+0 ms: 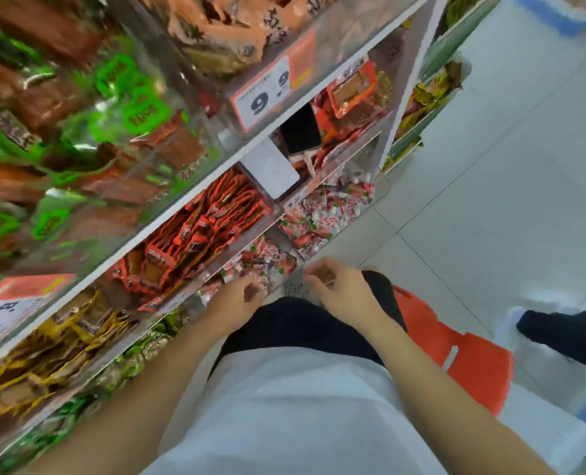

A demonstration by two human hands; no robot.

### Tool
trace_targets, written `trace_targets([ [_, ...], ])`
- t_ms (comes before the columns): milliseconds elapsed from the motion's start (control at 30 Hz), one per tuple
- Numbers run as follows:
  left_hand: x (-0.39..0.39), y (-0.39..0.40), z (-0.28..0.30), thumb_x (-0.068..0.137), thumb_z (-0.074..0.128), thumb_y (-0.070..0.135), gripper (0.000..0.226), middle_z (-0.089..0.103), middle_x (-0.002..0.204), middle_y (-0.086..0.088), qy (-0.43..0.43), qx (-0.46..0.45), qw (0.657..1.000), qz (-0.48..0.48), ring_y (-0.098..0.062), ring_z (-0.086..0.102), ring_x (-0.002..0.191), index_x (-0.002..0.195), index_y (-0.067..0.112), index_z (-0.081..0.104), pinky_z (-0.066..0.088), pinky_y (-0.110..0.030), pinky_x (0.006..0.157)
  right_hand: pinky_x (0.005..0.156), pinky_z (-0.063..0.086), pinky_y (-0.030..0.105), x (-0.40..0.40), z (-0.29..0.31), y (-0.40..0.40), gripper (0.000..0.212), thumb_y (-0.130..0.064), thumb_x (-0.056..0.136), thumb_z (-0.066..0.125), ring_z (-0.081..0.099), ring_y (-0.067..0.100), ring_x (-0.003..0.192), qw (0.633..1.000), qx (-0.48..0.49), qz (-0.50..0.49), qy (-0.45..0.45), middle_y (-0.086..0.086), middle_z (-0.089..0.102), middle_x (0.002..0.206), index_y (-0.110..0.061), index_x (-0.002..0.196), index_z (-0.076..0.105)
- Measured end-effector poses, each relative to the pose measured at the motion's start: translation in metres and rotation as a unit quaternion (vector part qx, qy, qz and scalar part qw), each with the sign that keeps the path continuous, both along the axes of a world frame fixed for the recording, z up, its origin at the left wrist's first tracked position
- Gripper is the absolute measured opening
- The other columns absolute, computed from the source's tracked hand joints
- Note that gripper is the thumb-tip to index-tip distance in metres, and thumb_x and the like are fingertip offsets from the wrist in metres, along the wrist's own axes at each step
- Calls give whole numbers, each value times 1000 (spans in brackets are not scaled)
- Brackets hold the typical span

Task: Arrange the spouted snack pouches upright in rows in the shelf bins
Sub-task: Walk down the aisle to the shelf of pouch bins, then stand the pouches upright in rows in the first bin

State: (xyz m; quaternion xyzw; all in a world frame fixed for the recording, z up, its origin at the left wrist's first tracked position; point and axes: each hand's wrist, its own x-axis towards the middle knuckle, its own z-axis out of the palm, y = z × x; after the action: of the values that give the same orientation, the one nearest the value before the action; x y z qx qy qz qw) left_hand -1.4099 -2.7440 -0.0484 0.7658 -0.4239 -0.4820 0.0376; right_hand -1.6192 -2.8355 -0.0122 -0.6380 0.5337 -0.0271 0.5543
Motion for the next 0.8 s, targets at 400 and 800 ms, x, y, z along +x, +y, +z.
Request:
trace_targets([
  [400, -32, 52, -101, 82, 71, 24, 33, 64, 114, -13, -24, 175, 874, 453, -29, 63, 102, 110, 8, 66, 49, -32, 86, 76, 53, 19, 52, -131, -90, 12, -5, 85, 67, 68, 23, 93, 884, 34, 463, 60, 12, 72, 100, -5, 97, 67],
  [800, -15, 99, -227, 83, 66, 23, 44, 53, 125, -11, -209, -56, 877, 430, -30, 52, 115, 125, 13, 57, 45, -36, 95, 80, 51, 36, 128, -254, -2, 15, -26, 84, 67, 59, 18, 89, 794, -113, 595, -51, -2, 63, 95, -20, 96, 60],
])
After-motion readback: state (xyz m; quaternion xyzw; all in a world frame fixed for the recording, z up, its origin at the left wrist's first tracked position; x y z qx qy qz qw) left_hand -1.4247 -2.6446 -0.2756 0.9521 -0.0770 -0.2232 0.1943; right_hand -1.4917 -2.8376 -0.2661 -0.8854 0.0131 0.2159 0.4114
